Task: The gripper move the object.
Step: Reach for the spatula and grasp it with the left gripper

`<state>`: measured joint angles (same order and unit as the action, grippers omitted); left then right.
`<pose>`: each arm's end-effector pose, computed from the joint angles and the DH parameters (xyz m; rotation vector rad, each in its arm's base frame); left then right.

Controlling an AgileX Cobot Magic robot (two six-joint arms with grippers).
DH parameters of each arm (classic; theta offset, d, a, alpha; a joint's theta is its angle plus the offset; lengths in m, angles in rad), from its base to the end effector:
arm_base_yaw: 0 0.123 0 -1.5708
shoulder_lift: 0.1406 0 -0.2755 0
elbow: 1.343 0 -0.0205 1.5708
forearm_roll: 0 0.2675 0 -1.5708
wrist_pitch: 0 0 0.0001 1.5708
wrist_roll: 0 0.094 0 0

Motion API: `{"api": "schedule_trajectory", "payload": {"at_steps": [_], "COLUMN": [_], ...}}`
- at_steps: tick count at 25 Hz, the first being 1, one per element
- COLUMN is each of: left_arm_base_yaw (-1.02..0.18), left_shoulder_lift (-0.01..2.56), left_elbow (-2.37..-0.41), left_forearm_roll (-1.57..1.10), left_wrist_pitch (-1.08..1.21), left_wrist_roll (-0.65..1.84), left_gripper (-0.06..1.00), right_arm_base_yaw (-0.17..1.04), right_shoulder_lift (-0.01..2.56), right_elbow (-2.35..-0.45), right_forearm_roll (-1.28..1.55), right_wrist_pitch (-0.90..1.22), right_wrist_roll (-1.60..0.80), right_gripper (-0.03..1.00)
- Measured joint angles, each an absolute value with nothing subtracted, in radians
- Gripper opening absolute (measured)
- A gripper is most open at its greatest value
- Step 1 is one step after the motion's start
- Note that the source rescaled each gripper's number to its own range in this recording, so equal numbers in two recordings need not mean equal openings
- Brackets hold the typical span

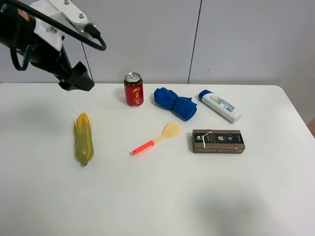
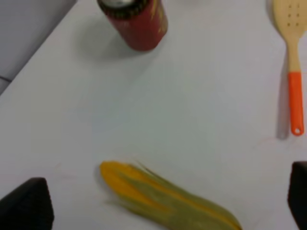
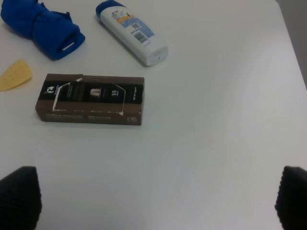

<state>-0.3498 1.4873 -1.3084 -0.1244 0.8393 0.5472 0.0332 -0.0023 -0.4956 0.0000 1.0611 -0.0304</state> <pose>0.3165 -0.1247 0.3190 1.0219 2.2745 -0.0678 0.0223 0.0007 0.2826 -0.0651 2.0458 0.0017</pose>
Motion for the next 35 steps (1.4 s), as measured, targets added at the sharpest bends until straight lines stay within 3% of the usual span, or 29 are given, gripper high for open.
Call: {"api": "schedule_trajectory", "payload": {"at_steps": [17,35], "left_arm_base_yaw": [-0.558,-0.619], "left_shoulder_lift": [1.816,2.038], "left_elbow": [-1.315,-1.315], "left_forearm_roll": [-0.261,-0.203], "left_wrist_pitch": [0.685,0.520], "left_wrist_roll": [0.525,0.363], "left_gripper": [1.00,1.00], "right_arm_base_yaw": [0.033,0.033], "right_shoulder_lift": [-0.002,-0.002], "right_elbow": [-0.496,-0.496], "right_forearm_roll": [0.000,0.000], "right_wrist_pitch": [1.061,1.061], "right_wrist_roll": [-0.030,-0.030], "right_gripper": [1.00,1.00]}}
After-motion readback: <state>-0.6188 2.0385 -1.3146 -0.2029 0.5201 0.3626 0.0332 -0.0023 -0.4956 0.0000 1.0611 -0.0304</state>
